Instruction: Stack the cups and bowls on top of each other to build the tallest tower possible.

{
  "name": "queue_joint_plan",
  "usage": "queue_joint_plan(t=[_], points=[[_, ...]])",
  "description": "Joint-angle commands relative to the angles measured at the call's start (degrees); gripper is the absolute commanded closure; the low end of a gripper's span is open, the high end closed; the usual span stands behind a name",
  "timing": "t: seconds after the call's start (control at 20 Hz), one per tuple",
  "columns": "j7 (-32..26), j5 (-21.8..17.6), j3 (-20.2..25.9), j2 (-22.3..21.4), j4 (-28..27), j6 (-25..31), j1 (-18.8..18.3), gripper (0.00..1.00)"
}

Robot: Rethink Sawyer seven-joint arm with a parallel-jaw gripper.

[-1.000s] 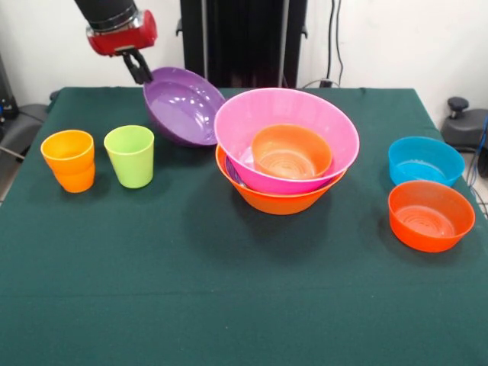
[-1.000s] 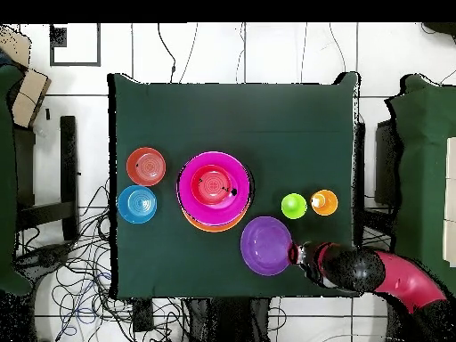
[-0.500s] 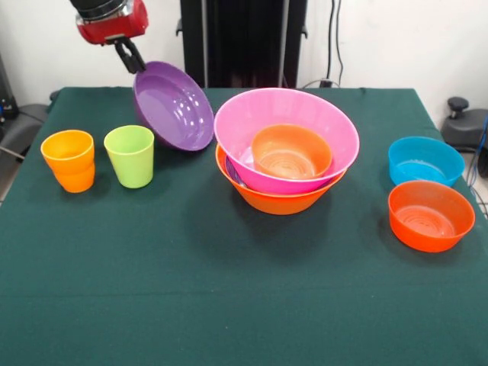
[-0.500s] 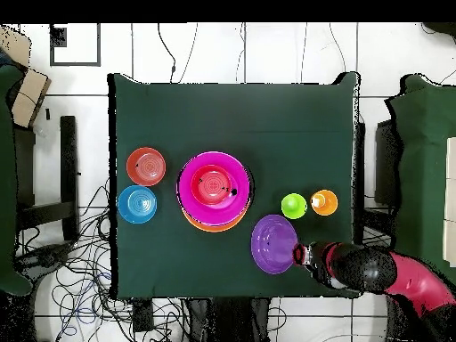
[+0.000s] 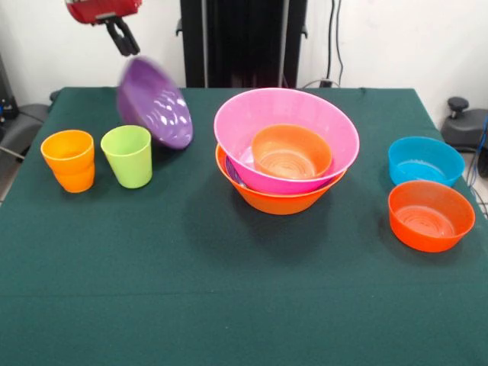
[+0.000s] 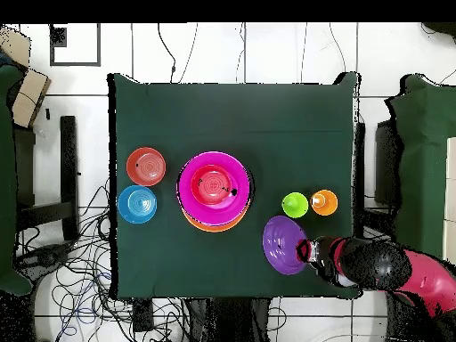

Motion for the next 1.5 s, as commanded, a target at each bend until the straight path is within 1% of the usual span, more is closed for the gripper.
queue_joint_plan(t=[0.05, 0.2, 0.3, 0.4, 0.55, 0.75, 1.0, 1.25, 1.4, 1.5], points=[[-6.77, 3.55, 4.79, -5.15, 2.94, 6.55, 1.94, 1.0], [-6.6, 5.56, 6.13, -8.28, 3.76, 7.86, 1.89, 1.0], [-6.36, 7.26, 6.89, -11.95, 4.25, 9.36, 2.25, 1.0], [-5.54, 8.48, 7.04, -14.64, 4.64, 10.52, 2.89, 1.0], [-4.08, 8.04, 6.56, -14.34, 5.6, 8.41, 3.57, 1.0], [-2.67, 6.36, 5.28, -12.51, 6.53, 4.51, 4.54, 1.0], [-1.54, 2.1, 2.73, -8.87, 6.56, -0.83, 5.3, 1.0], [-0.69, -6.99, -1.81, -1.82, 3.09, -8.46, 6.71, 1.0], [-0.2, -11.88, -4.56, 2.42, -0.06, -11.7, 7.68, 1.0], [0.27, -15.29, -6.22, 5.22, -2.14, -14.84, 8.23, 1.0]])
